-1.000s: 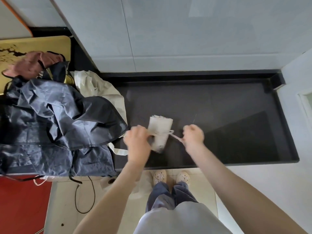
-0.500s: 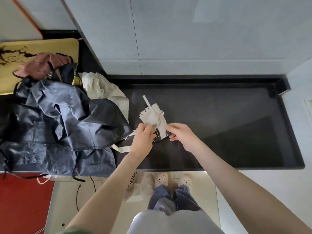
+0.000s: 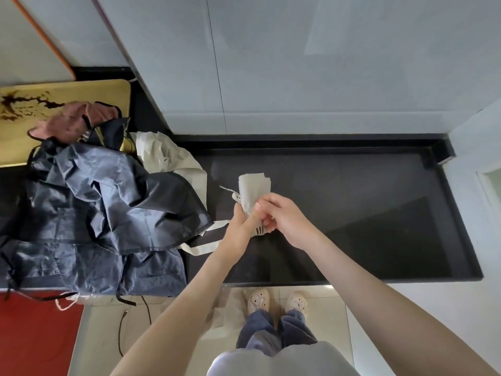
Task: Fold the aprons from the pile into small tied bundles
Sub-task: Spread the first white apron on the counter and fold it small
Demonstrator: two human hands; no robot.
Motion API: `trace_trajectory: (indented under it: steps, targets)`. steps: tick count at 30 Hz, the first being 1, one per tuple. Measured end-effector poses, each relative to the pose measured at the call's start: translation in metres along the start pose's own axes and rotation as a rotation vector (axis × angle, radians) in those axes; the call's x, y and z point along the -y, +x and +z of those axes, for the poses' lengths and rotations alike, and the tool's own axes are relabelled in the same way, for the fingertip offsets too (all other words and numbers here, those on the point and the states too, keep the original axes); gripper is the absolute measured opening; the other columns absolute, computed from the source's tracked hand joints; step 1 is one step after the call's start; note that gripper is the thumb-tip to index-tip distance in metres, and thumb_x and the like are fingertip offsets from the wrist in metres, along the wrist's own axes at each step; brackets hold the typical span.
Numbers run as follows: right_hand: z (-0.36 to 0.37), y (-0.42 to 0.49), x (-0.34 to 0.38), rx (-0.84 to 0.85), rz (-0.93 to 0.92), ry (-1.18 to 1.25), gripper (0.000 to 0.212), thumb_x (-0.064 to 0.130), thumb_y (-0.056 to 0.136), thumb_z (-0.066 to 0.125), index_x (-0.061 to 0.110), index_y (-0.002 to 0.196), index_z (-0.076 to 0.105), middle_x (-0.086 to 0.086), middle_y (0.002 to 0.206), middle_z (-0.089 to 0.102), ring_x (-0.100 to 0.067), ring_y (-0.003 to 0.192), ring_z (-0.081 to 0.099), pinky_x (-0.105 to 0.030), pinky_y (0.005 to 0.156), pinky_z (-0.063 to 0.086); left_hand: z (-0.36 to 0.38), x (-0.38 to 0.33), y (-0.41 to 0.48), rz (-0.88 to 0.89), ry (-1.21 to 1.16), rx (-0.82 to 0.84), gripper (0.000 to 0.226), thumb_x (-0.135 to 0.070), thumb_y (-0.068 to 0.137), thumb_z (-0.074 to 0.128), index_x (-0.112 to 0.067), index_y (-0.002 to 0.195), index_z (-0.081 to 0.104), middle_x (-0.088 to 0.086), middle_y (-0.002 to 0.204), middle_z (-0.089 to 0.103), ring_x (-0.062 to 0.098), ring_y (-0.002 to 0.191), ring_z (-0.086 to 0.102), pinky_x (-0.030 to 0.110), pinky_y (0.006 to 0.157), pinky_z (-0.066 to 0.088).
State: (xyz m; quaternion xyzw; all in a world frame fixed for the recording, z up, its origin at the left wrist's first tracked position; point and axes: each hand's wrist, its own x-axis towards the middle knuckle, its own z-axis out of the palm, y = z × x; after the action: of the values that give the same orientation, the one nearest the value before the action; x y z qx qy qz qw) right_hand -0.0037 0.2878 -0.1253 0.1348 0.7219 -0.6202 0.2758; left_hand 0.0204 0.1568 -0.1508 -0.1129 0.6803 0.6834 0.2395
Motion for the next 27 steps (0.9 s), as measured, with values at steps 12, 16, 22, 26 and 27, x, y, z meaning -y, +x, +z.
trace_trajectory:
  steps: [12,16,22,26,27]
  targets:
    - [-0.044,-0.039,0.103,-0.131,-0.445,-0.891,0.018,0.024,0.097,0.052,0.019,0.081,0.046,0.015,0.078,0.039,-0.016,0.09,0.037,-0.032,0.081,0.031,0.004,-0.117,-0.003,0.131,-0.026,0.104,0.024,-0.007,0.093,0.056,-0.006,0.117,0.053,0.016,0.108,0.066,0.03,0.096,0.066,0.042,0.077,0.058]
    - [-0.057,-0.063,0.137,-0.25,-0.584,-1.038,0.025,0.024,0.102,0.039,0.02,0.077,0.035,0.011,0.073,0.039,-0.015,0.084,0.037,-0.034,0.088,0.031,0.015,-0.167,-0.017,0.199,0.024,0.226,0.023,0.001,0.094,0.049,-0.006,0.115,0.055,0.011,0.099,0.067,0.026,0.092,0.067,0.038,0.073,0.057]
    - [-0.088,-0.085,0.184,-0.422,-0.75,-0.998,0.019,0.022,0.101,0.041,0.02,0.083,0.037,0.008,0.068,0.043,-0.016,0.073,0.043,-0.033,0.088,0.034,0.03,-0.218,-0.037,0.189,0.151,0.245,0.032,-0.008,0.09,0.056,-0.007,0.121,0.052,0.015,0.118,0.063,0.03,0.105,0.064,0.041,0.084,0.056]
    - [-0.091,-0.103,0.215,-0.366,-0.768,-0.923,0.013,0.022,0.099,0.046,0.021,0.087,0.048,0.009,0.074,0.052,-0.014,0.082,0.047,-0.028,0.086,0.032,0.036,-0.252,-0.06,0.259,0.039,0.137,0.035,-0.017,0.093,0.058,-0.007,0.124,0.047,0.017,0.116,0.062,0.024,0.092,0.069,0.037,0.075,0.058]
    - [-0.093,-0.107,0.222,-0.352,-0.766,-0.883,0.012,0.022,0.099,0.048,0.021,0.088,0.051,0.008,0.076,0.056,-0.013,0.081,0.049,-0.025,0.08,0.035,0.034,-0.261,-0.065,0.282,-0.001,0.162,0.042,-0.025,0.091,0.06,-0.008,0.127,0.044,0.018,0.116,0.061,0.026,0.094,0.069,0.039,0.078,0.058]
